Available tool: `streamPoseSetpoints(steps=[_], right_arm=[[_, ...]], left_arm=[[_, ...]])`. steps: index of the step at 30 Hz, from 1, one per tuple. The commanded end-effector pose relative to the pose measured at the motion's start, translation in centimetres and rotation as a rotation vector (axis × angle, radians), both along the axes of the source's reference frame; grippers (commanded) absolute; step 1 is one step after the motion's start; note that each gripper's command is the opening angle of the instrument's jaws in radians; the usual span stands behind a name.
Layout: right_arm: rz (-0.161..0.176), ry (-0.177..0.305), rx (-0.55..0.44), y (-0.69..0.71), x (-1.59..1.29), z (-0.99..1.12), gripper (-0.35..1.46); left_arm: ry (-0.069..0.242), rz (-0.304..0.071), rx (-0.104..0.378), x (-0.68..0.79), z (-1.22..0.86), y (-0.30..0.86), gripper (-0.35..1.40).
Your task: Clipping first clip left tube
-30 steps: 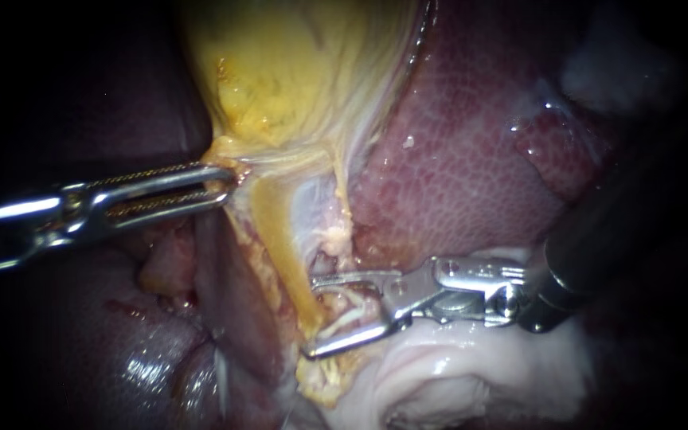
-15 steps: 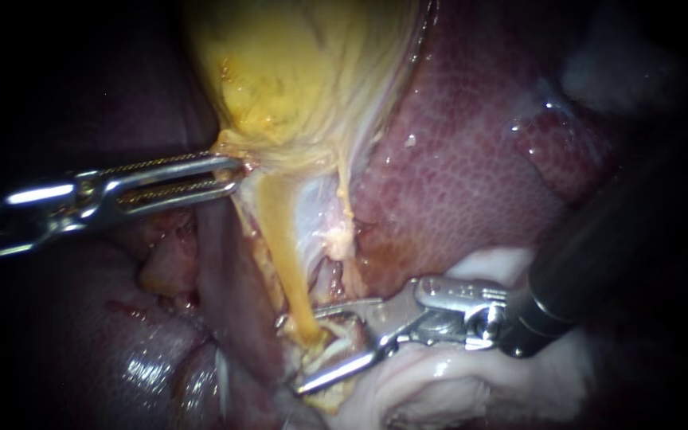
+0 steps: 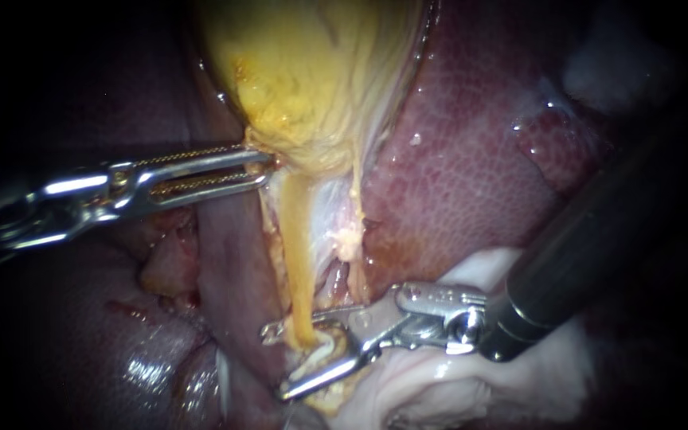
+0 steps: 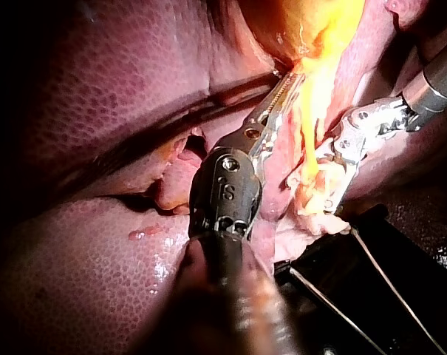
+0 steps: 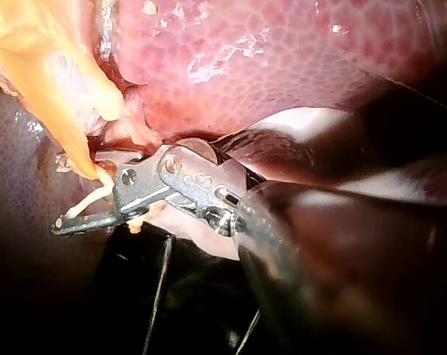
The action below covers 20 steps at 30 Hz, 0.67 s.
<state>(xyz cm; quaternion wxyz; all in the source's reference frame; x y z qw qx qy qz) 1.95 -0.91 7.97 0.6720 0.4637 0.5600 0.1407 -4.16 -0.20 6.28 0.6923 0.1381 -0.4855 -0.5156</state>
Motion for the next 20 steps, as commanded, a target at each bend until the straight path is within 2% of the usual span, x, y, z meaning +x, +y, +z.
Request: streamPoseSetpoints(steps=[1, 6, 20], right_arm=[[-0.008, -0.018, -0.01, 0.03, -0.03, 0.0, -0.35], [-0.004, -0.021, -0.014, 0.03, -0.06, 0.07, -0.35], [-0.005, -0.02, -0.013, 0.06, -0.09, 0.08, -0.35]], left_arm=[[0.001, -0.001, 0.0, 0.01, -0.02, 0.0, -0.35], [0.0, 0.0, -0.001, 0.02, -0.04, -0.02, -0.35], [0.0, 0.002, -0.001, 0.04, -0.05, -0.03, -0.35]])
